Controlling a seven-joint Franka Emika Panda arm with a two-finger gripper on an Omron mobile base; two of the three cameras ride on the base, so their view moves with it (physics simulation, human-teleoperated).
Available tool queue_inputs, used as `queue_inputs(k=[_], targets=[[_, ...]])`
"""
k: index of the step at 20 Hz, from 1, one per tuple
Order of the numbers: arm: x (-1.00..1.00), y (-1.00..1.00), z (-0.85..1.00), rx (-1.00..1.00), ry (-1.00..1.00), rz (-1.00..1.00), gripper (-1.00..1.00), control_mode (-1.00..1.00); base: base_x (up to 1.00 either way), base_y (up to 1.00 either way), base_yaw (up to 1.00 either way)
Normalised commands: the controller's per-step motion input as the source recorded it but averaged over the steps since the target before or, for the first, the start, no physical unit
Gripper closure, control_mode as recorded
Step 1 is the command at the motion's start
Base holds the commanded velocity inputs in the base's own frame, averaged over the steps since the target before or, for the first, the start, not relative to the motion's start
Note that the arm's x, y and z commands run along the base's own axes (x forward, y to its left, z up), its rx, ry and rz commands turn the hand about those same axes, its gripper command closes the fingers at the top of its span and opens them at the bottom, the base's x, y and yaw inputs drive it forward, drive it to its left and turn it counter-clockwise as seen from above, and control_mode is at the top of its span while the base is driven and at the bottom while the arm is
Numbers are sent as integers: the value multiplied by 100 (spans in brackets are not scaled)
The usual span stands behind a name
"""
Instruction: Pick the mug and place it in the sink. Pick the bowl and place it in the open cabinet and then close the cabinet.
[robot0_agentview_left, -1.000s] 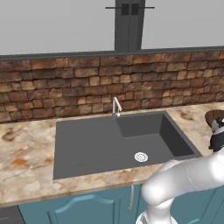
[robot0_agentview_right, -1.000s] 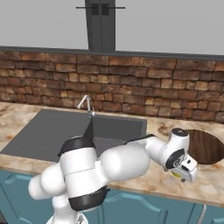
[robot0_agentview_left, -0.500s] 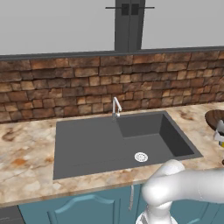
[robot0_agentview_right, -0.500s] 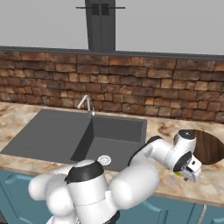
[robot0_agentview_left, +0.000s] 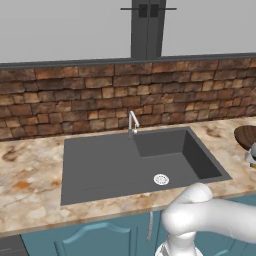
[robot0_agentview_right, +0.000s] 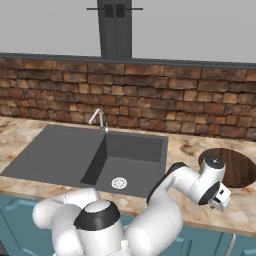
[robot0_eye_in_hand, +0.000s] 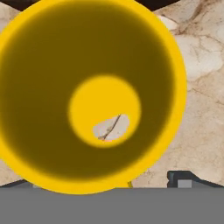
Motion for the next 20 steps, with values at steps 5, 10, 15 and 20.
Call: queue_inputs(k=[5,10,15,20], targets=[[11,19,-1,-2,-1,0,-100,-100,0,0,0],[34,8,0,-2,-11,0,100,-100,0,0,0],[35,0,-6,0,-11,3,100,-100,0,0,0],[16,0,-7,0,-13,7,100,-100,0,0,0]])
